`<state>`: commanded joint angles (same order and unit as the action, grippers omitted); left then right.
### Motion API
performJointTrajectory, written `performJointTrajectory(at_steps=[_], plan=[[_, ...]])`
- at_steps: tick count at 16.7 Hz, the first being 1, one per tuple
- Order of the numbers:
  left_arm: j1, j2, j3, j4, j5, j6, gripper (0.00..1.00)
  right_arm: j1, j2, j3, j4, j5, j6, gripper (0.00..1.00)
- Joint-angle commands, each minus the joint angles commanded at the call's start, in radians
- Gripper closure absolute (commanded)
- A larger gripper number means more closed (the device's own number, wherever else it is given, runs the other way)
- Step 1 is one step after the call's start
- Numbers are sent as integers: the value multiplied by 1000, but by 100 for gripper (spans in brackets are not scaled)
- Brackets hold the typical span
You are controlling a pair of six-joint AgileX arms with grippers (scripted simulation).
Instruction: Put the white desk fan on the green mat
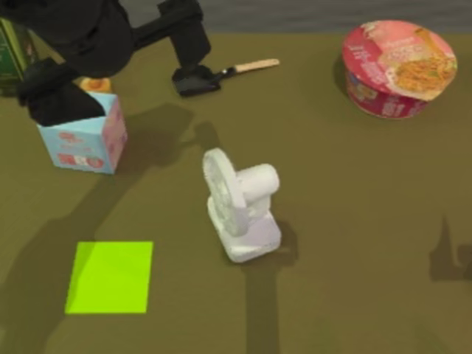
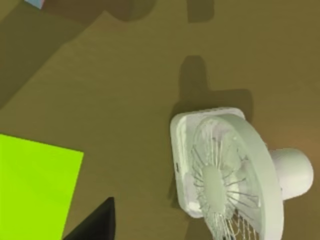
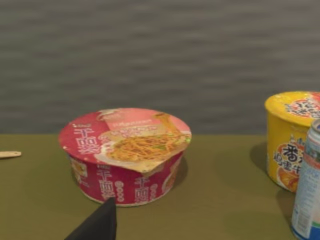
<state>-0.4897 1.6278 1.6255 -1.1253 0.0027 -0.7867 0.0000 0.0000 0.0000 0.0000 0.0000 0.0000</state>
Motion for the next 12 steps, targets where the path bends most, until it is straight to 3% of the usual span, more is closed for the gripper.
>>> performJointTrajectory(at_steps=[6, 12], plan=[[-129, 438, 416, -312, 0, -205, 0, 0, 0, 0, 0, 0, 0, 0], [-163, 546, 503, -401, -1, -258, 0, 0, 0, 0, 0, 0, 0, 0]])
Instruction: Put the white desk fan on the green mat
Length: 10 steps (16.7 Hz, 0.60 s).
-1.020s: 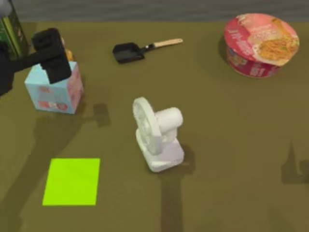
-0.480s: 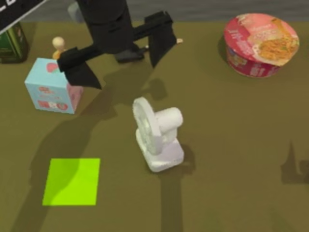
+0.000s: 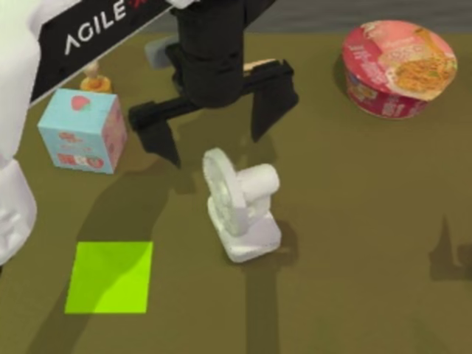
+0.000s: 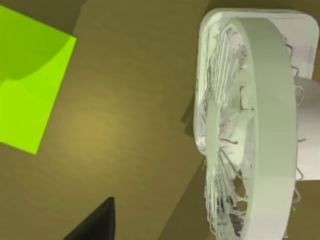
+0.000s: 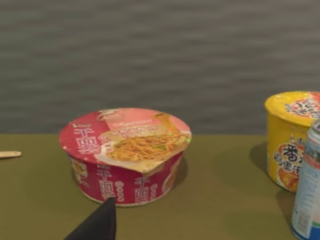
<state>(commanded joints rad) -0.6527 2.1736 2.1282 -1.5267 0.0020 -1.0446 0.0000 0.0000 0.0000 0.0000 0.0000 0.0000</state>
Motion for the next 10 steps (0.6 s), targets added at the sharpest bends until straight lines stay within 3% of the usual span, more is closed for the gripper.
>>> performJointTrajectory(at_steps=[5, 10], plan=[[4, -4, -20, 19, 0, 3, 0, 0, 0, 0, 0, 0, 0, 0], [3, -19, -191, 170, 0, 3, 0, 0, 0, 0, 0, 0, 0, 0]])
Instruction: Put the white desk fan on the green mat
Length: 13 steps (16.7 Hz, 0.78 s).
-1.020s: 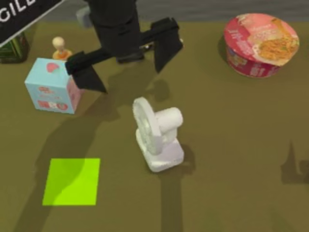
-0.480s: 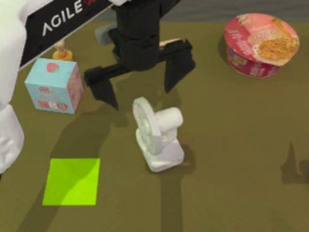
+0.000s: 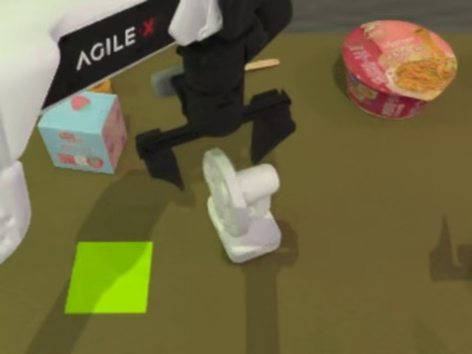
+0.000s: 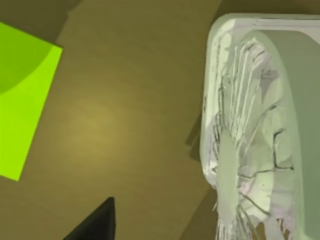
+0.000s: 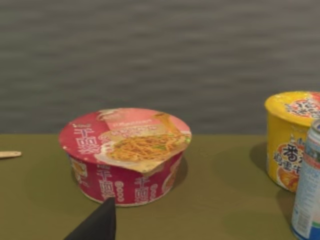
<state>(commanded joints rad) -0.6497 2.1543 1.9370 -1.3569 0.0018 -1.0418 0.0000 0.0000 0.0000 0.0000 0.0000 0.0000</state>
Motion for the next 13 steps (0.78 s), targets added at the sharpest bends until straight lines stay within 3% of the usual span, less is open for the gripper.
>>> performJointTrajectory(at_steps=[6, 13], plan=[[-1, -3, -42, 41, 0, -1, 0, 0, 0, 0, 0, 0, 0, 0], [-1, -3, -42, 41, 0, -1, 53, 0, 0, 0, 0, 0, 0, 0]])
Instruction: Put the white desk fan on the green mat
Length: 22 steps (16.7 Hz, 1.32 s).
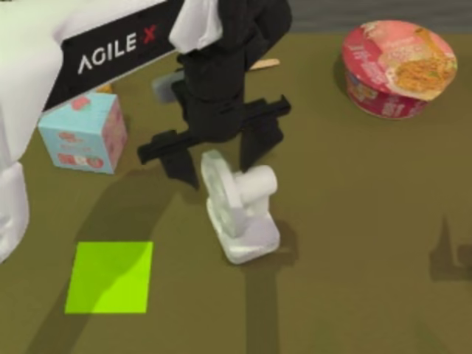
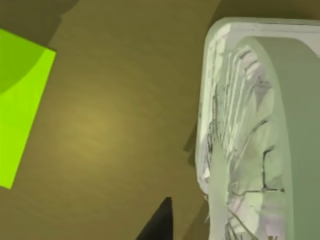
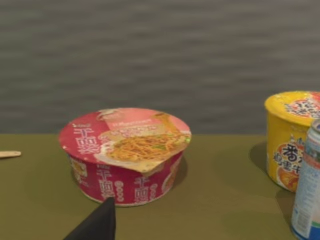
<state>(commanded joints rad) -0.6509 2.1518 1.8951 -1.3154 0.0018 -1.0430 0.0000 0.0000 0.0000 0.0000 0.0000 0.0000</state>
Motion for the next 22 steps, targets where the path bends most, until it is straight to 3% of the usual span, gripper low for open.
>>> performJointTrajectory(at_steps=[6, 16, 22], plan=[[0, 0, 0, 0, 0, 0, 98, 0, 0, 0, 0, 0, 0, 0], [1, -3, 5, -4, 0, 1, 100, 0, 0, 0, 0, 0, 0, 0], [15, 16, 192, -169, 0, -3, 100, 0, 0, 0, 0, 0, 0, 0]])
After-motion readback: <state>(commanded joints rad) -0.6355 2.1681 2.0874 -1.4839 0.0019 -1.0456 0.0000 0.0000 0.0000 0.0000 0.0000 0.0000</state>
